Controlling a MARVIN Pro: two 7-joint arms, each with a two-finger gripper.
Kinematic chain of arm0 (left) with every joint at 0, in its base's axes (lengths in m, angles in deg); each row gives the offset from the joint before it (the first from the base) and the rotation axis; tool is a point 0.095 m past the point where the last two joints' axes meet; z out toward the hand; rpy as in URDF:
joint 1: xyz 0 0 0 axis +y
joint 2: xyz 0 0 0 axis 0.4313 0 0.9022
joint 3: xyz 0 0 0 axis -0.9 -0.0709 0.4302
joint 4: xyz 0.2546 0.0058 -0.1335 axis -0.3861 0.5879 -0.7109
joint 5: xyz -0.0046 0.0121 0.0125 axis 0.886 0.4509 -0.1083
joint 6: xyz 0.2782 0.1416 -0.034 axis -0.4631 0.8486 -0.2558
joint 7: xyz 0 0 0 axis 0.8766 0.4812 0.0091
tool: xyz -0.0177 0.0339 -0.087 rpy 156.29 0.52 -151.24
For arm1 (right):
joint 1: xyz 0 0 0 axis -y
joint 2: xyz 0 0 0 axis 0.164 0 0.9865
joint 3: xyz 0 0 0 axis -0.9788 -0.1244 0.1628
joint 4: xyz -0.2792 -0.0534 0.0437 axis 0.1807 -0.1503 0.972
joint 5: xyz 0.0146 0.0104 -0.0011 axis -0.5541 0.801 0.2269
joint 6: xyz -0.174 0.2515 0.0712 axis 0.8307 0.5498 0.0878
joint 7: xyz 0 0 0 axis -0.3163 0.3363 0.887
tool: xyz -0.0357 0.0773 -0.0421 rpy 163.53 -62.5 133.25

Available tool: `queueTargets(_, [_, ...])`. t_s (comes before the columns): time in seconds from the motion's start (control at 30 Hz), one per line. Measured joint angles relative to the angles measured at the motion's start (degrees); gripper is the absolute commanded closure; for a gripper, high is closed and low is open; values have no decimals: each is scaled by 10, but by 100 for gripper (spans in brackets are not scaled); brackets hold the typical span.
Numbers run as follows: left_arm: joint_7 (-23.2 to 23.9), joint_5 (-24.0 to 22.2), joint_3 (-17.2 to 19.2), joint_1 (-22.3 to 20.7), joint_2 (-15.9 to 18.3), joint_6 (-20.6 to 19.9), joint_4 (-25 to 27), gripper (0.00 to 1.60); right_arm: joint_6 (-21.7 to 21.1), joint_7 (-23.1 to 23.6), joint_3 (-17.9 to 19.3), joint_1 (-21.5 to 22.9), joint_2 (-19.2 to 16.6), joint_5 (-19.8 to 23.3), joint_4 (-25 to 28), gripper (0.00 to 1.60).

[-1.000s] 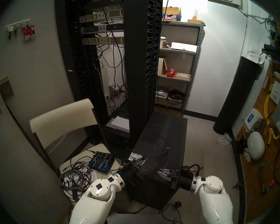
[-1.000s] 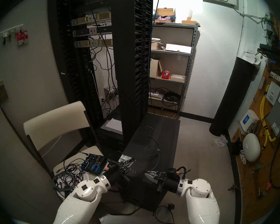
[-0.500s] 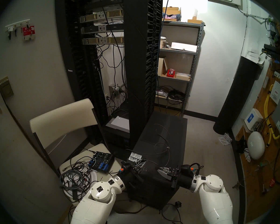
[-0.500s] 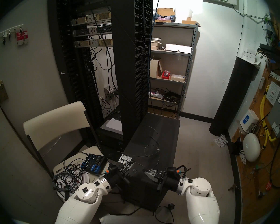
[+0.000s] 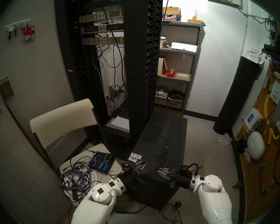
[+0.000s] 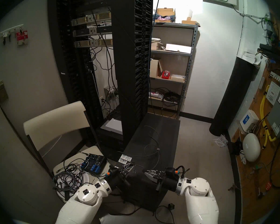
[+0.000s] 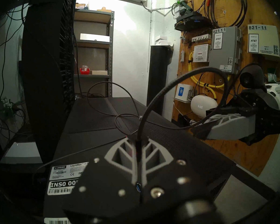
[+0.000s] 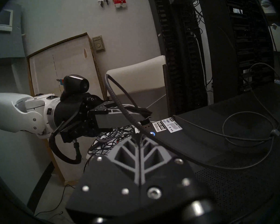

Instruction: Insert the cable into the workstation's USB slot

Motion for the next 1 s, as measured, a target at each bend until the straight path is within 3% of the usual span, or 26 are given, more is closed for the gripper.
queueTargets(1.0, [-20, 1, -8, -12, -3, 0, -39, 160, 11, 5, 13, 8, 6, -2, -13, 160])
